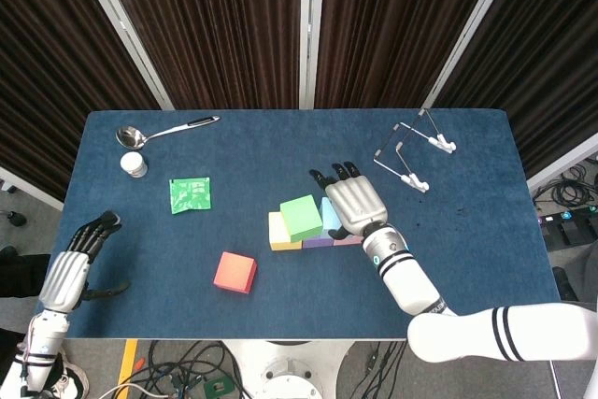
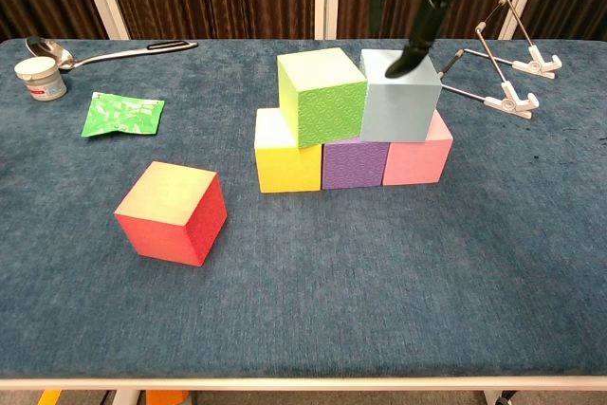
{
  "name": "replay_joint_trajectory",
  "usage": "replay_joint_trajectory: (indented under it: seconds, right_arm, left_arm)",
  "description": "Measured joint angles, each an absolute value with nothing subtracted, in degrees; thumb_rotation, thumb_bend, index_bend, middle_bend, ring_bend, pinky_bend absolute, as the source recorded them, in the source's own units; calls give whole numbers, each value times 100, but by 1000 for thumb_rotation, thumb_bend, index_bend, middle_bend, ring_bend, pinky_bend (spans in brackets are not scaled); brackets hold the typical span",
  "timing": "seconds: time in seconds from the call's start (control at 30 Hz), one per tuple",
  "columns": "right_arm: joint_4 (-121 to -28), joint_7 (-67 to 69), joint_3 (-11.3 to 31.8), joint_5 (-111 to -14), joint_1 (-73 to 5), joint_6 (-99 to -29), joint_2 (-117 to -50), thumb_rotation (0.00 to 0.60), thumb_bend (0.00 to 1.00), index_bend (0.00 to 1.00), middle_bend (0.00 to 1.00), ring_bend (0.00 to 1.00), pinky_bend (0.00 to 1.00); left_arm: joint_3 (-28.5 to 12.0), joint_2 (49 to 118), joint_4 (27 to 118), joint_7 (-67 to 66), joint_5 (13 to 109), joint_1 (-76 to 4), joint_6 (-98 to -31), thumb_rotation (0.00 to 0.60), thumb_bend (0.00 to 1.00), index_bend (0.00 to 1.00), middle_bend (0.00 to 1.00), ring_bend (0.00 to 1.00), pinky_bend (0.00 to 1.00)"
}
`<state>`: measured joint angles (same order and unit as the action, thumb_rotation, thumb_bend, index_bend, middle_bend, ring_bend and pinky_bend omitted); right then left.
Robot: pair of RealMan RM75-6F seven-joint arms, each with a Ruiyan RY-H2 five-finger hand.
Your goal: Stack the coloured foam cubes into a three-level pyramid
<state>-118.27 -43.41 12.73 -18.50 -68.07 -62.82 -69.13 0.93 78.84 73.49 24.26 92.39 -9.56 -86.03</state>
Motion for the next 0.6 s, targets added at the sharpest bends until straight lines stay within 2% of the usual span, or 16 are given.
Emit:
replay_joint_trajectory:
  seconds: [0.27, 0.6]
  right_arm:
    - [-11443, -4146, 1287, -2053, -6951, -5444, -6894, 600, 66, 0, 121, 0, 0]
    - [-10676, -4173, 1114, -1804, -7572, -4839, -7238, 600, 82, 0, 124, 0, 0]
  left_arm:
    - [87, 7880, 7360, 2415, 9220, -946, -8609, 600, 0, 146, 87, 0, 77]
    - [88, 7868, 7331, 2457, 9195, -915, -8624, 600, 0, 146, 88, 0, 77]
